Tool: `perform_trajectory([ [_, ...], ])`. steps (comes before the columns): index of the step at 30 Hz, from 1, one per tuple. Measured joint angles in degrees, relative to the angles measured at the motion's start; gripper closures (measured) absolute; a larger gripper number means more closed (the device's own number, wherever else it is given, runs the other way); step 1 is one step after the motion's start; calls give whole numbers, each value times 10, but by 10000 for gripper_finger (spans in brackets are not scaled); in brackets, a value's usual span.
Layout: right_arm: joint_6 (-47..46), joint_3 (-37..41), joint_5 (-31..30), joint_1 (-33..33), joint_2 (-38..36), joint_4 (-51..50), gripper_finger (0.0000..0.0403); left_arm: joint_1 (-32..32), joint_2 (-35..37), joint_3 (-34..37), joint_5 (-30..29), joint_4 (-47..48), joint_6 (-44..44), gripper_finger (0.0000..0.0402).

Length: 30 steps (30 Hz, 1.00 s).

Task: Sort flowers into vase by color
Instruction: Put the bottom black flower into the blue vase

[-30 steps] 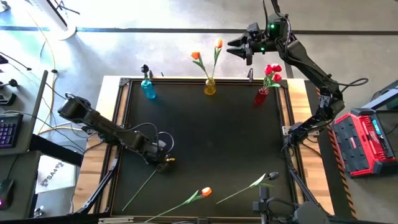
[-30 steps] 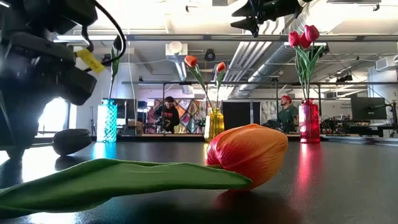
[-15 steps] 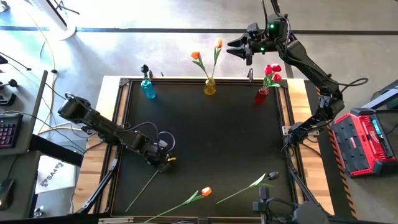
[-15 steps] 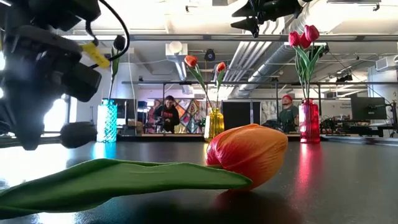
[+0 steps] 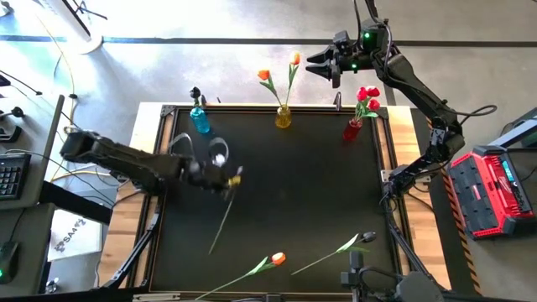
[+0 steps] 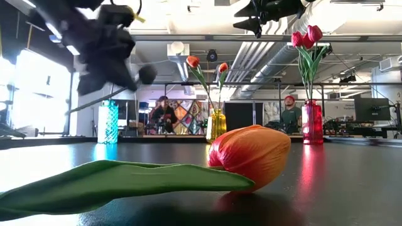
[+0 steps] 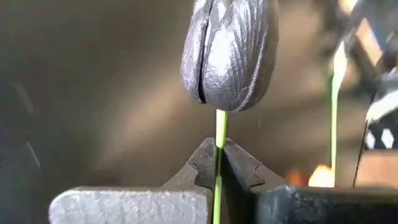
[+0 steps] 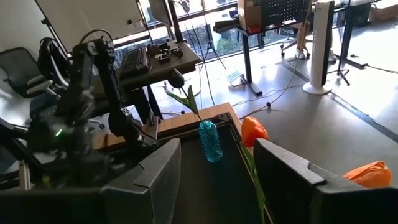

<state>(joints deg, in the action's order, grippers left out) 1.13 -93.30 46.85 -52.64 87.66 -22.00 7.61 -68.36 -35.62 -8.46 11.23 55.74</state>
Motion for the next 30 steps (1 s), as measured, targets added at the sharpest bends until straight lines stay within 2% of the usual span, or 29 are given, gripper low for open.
perform_trajectory([
  [7,-40,0,0,0,0,0,213,-140,102,0,-19,-49,-204,401],
  [11,-66,0,0,0,0,0,213,-203,145,0,-49,-93,-322,401],
  [16,-78,0,1,0,0,-15,213,-279,175,0,-103,-198,-404,401],
  [20,-78,0,1,0,0,-25,213,-338,177,-1,-107,-305,-490,401],
  [22,-78,0,1,0,0,-26,213,-366,171,-3,-101,-339,-506,401],
  [30,-91,0,0,0,0,-13,213,-424,97,-103,-48,-340,-548,401],
])
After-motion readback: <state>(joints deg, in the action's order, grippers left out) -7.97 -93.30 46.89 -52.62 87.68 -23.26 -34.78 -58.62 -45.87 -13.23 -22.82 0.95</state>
